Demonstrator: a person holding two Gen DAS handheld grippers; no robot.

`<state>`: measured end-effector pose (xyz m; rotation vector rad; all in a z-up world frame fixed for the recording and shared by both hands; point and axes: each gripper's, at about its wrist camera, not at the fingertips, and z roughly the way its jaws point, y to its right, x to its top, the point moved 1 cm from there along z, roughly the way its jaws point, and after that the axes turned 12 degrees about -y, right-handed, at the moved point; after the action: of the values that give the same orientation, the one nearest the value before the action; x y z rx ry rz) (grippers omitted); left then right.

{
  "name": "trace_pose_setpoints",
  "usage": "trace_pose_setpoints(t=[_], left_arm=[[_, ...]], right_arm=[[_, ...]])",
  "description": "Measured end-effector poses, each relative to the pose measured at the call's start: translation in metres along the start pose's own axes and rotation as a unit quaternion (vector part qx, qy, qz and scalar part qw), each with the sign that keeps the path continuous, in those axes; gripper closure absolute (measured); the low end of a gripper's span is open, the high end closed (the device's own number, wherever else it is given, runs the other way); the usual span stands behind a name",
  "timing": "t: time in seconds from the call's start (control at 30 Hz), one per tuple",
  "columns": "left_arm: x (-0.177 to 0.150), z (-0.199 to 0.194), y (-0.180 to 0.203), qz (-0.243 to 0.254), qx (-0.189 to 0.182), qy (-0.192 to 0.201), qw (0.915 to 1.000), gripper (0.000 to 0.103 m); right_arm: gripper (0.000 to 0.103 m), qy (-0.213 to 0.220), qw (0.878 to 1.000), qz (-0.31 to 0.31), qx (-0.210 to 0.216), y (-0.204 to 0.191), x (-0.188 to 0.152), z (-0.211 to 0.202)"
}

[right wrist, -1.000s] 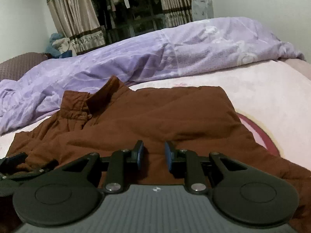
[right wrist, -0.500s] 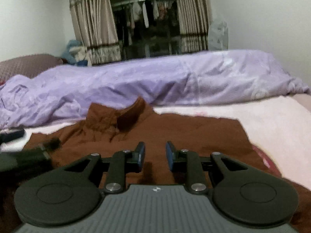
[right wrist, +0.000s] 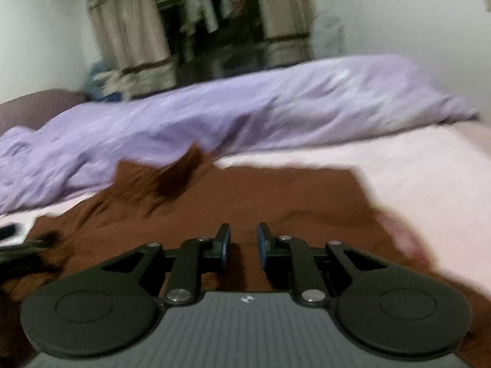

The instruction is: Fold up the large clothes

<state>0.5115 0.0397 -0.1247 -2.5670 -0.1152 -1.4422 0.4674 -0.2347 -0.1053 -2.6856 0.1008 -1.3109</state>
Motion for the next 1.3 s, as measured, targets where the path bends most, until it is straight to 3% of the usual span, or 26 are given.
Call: trace_pose_setpoints(t=[0.07,0.13,0.2,0.37,0.47,0.57,0.6,0.67,0.7,0.73,0.8,0.87,1.03,1.1,1.17,1.2,1.27,1.3], left_arm=[[-0.002,0.005,-0.009,-0.016,-0.007,-0.006,0.9998,0.012],[-0.012,0.031,-0.009,0.006,-0.013,-0.065,0.9978,0.011],[-0.021,0.056,-0.007,0.011,-0.027,-0.123,0.992,0.01],[-0.018,0.042,-0.023,-0.029,-0.035,-0.094,0.9946,0.009],[-0.016,0.02,-0.034,-0.045,-0.009,-0.032,0.9984,0.01],[-0.017,0.015,-0.046,-0.07,0.007,-0.009,0.9975,0.011],[-0.018,0.018,-0.049,-0.078,0.018,-0.019,0.9966,0.011],[-0.021,0.039,-0.056,-0.09,0.035,-0.081,0.9919,0.011],[-0.025,0.057,-0.059,-0.1,0.031,-0.134,0.9854,0.009],[-0.029,0.065,-0.064,-0.116,0.016,-0.155,0.9808,0.009],[-0.03,0.063,-0.076,-0.157,-0.012,-0.148,0.9763,0.009],[-0.033,0.064,-0.081,-0.168,-0.023,-0.148,0.9744,0.009],[-0.032,0.063,-0.085,-0.168,-0.012,-0.13,0.9771,0.01],[-0.023,0.039,-0.084,-0.167,0.009,-0.116,0.9792,0.011],[-0.012,0.01,-0.086,-0.151,0.005,-0.097,0.9837,0.011],[-0.008,-0.008,-0.089,-0.141,-0.006,-0.088,0.9861,0.011],[-0.002,-0.036,-0.096,-0.117,-0.02,-0.078,0.9899,0.011],[0.001,-0.049,-0.101,-0.104,-0.015,-0.08,0.9912,0.011]], right_arm=[[0.082,-0.019,1.0,0.013,-0.016,0.013,0.001,0.008],[0.083,-0.065,0.997,0.033,-0.024,0.027,-0.003,0.03],[0.084,-0.067,0.997,0.036,-0.018,0.032,-0.005,0.036],[0.083,-0.044,0.998,0.023,-0.025,0.031,-0.007,0.025],[0.082,-0.008,0.998,0.033,-0.054,0.04,-0.003,0.013],[0.075,0.008,0.995,0.032,-0.093,0.047,0.0,0.009],[0.074,-0.006,0.994,0.041,-0.101,0.051,0.0,0.015],[0.072,-0.067,0.991,0.046,-0.102,0.059,-0.002,0.036],[0.071,-0.06,0.991,0.04,-0.109,0.058,-0.004,0.039],[0.069,-0.061,0.991,0.035,-0.115,0.056,-0.003,0.039],[0.068,-0.06,0.991,0.031,-0.118,0.055,-0.004,0.039],[0.066,-0.058,0.991,0.039,-0.113,0.059,-0.004,0.039],[0.056,-0.051,0.991,0.084,-0.087,0.073,-0.007,0.038],[0.056,-0.053,0.991,0.086,-0.083,0.073,-0.007,0.037],[0.055,-0.07,0.992,0.069,-0.073,0.073,-0.004,0.029],[0.052,-0.082,0.993,0.055,-0.065,0.074,-0.002,0.018],[0.022,-0.092,0.993,0.044,-0.062,0.079,-0.002,-0.006],[0.017,-0.089,0.993,0.045,-0.063,0.083,-0.004,-0.024]])
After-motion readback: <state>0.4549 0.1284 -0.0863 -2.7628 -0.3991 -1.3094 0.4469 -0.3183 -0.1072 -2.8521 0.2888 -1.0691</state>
